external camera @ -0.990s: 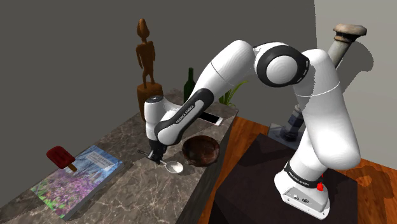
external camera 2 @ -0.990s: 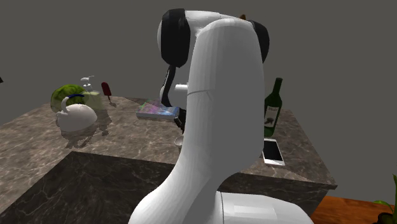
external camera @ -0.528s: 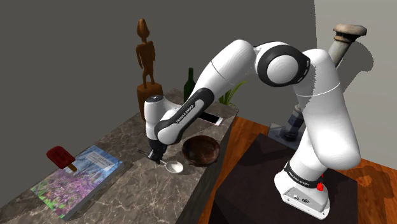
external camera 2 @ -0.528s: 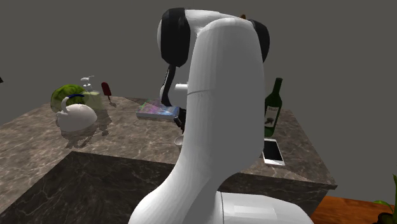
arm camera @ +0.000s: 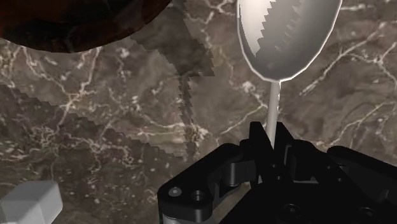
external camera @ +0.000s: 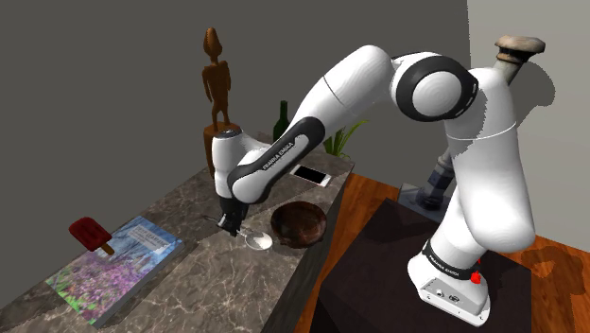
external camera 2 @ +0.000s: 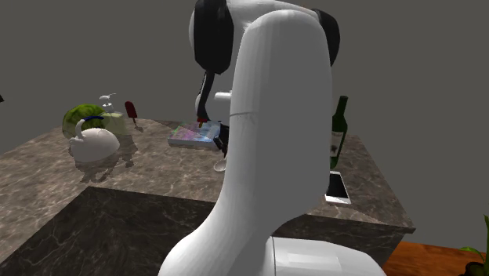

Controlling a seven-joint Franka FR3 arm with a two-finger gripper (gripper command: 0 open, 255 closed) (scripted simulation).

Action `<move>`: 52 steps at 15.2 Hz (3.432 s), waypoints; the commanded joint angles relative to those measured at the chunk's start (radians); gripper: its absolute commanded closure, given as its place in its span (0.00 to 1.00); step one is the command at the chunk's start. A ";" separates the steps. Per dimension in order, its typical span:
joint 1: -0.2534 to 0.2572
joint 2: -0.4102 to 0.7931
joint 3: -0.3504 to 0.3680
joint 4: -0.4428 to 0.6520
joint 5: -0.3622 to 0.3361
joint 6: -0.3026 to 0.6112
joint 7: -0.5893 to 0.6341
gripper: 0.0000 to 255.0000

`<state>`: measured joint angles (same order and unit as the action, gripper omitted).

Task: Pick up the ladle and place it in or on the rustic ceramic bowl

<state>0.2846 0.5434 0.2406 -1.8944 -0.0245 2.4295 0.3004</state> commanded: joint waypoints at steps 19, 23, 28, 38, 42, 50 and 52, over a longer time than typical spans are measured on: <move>-0.022 -0.168 0.025 0.043 0.038 -0.208 -0.008 1.00; -0.025 -0.195 0.028 0.061 0.045 -0.253 -0.008 1.00; -0.070 -0.346 0.031 -0.133 0.093 -0.210 -0.071 1.00; -0.137 -0.704 -0.019 -0.536 0.209 -0.173 -0.262 1.00; -0.141 -0.723 -0.029 -0.599 0.218 -0.131 -0.289 1.00; -0.139 -0.639 -0.023 -0.638 0.218 -0.010 -0.295 1.00; -0.139 -0.616 -0.022 -0.645 0.218 0.020 -0.297 1.00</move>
<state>0.1465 -0.0848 0.2196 -2.5338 0.1936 2.4319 0.0075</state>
